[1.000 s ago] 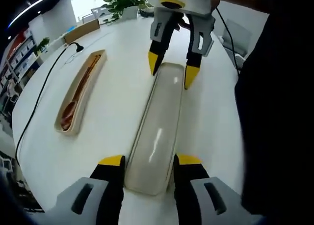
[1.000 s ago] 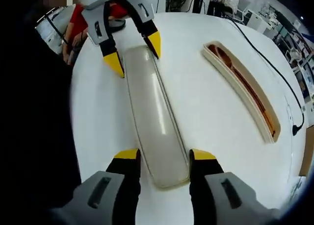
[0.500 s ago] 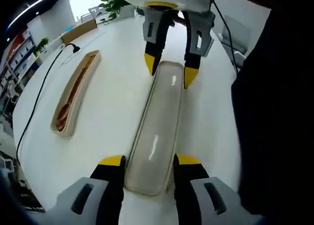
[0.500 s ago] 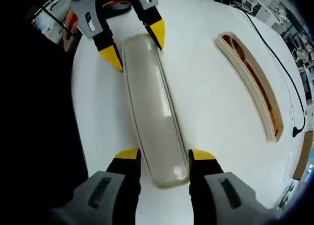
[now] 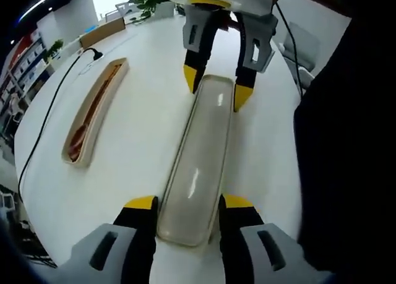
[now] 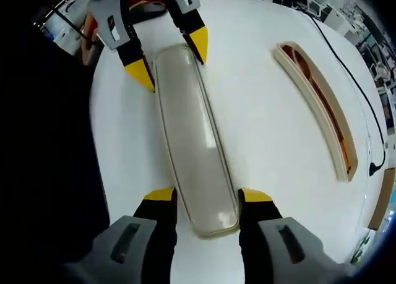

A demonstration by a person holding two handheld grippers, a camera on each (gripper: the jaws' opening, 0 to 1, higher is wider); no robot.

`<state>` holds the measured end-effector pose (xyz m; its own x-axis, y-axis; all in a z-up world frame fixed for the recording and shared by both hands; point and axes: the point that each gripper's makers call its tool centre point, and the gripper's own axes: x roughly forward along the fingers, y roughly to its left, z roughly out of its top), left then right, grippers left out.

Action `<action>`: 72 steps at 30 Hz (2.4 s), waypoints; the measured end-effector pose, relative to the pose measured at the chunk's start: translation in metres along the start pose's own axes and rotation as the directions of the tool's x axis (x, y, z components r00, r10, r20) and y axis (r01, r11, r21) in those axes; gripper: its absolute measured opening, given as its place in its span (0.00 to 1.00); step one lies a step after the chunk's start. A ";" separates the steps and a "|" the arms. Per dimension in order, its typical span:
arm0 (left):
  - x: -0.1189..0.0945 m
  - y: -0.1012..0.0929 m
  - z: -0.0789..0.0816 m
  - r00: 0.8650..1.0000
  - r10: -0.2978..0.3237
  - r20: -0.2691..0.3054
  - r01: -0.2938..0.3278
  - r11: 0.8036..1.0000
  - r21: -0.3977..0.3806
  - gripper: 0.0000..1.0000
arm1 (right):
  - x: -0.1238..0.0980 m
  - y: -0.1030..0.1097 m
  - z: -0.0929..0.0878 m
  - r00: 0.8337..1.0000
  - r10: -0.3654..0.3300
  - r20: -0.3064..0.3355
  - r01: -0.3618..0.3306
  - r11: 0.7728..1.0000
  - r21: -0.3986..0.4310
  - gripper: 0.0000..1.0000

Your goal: Arrange the utensils inside the cutlery case until each visible utensil rests in its matching compartment.

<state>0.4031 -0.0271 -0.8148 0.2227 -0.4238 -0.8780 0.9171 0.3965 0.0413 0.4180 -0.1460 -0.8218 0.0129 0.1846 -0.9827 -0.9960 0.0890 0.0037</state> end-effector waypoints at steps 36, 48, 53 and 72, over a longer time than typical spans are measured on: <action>-0.014 -0.001 0.000 0.970 0.192 0.147 -0.205 0.975 0.082 0.54 | -0.002 -0.005 0.002 0.992 0.096 -0.080 -0.095 0.995 0.012 0.35; -0.009 0.001 0.011 0.973 0.162 0.162 -0.184 0.975 0.128 0.51 | -0.006 -0.006 0.004 0.965 0.259 -0.054 -0.254 0.964 0.078 0.35; -0.009 0.001 0.012 0.978 0.142 0.150 -0.167 0.971 0.170 0.50 | -0.006 -0.006 0.004 0.947 0.297 -0.122 -0.289 0.954 0.073 0.35; -0.014 -0.011 0.013 0.994 0.073 0.085 -0.098 0.935 0.340 0.41 | -0.009 -0.005 0.002 0.882 0.438 -0.172 -0.433 0.899 0.069 0.35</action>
<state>0.3937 -0.0363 -0.7971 0.3161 -0.4618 -0.8288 0.9485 0.1354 0.2864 0.4228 -0.1464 -0.8126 -0.4403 0.0333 -0.8972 -0.8947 0.0675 0.4416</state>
